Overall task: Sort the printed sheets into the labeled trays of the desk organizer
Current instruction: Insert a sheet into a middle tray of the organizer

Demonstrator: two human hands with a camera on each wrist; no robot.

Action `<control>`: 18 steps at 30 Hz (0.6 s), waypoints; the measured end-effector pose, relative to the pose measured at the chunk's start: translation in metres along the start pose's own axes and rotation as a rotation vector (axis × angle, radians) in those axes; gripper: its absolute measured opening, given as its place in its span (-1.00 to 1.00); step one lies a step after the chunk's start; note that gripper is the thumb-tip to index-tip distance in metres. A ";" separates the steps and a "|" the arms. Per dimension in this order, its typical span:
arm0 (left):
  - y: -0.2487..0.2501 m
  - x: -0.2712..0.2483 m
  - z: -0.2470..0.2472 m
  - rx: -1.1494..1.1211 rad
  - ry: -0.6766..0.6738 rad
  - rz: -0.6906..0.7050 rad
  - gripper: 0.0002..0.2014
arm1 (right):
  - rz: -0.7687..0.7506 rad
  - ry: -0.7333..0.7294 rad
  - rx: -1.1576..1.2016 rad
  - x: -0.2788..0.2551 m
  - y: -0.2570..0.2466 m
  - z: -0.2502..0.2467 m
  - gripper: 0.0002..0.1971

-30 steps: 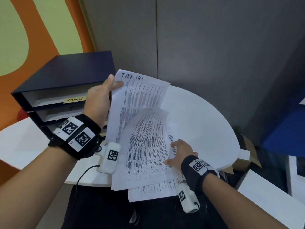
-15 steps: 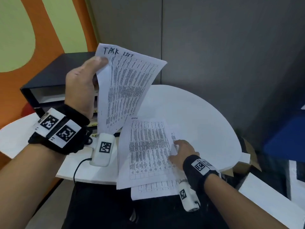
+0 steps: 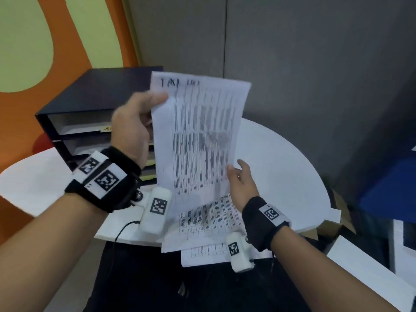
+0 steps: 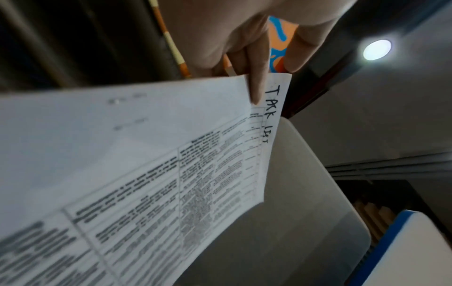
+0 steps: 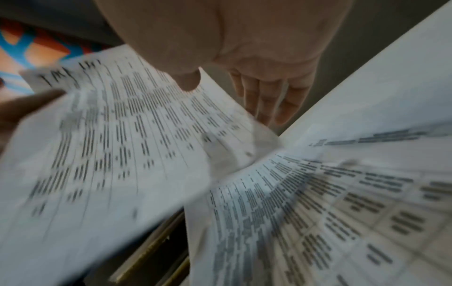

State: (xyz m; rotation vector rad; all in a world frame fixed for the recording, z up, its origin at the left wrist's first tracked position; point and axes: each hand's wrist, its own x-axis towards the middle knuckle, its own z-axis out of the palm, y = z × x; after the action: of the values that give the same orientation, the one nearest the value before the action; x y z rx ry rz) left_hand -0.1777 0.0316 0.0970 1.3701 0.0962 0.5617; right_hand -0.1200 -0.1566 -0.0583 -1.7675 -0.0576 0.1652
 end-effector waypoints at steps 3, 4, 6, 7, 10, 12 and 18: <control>-0.027 -0.002 0.000 -0.139 -0.016 -0.190 -0.74 | 0.037 0.026 0.085 0.002 -0.001 -0.002 -0.47; -0.034 -0.001 -0.001 -0.181 -0.014 -0.237 -0.76 | 0.043 0.045 0.065 0.004 0.002 -0.005 -0.53; -0.045 0.002 -0.006 -0.190 0.010 -0.298 -0.73 | 0.027 0.090 0.045 0.009 0.010 -0.009 -0.75; -0.050 0.003 -0.011 -0.185 0.014 -0.319 -0.69 | 0.010 0.112 0.061 0.011 0.013 -0.011 -0.91; -0.069 0.006 -0.027 -0.008 0.025 -0.344 -0.74 | -0.025 0.149 0.099 0.015 0.019 -0.013 -0.76; -0.084 0.003 -0.038 0.192 0.031 -0.358 -0.75 | -0.032 0.157 0.098 0.014 0.020 -0.012 -0.83; -0.100 -0.010 -0.077 0.477 0.061 -0.428 -0.78 | 0.001 -0.023 0.131 0.004 0.017 0.003 -0.85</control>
State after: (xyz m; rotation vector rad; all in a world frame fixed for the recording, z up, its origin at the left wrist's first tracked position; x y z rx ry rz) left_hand -0.1837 0.0877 -0.0161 1.7293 0.5891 0.2226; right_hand -0.1173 -0.1571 -0.0755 -1.6354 -0.0619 0.1860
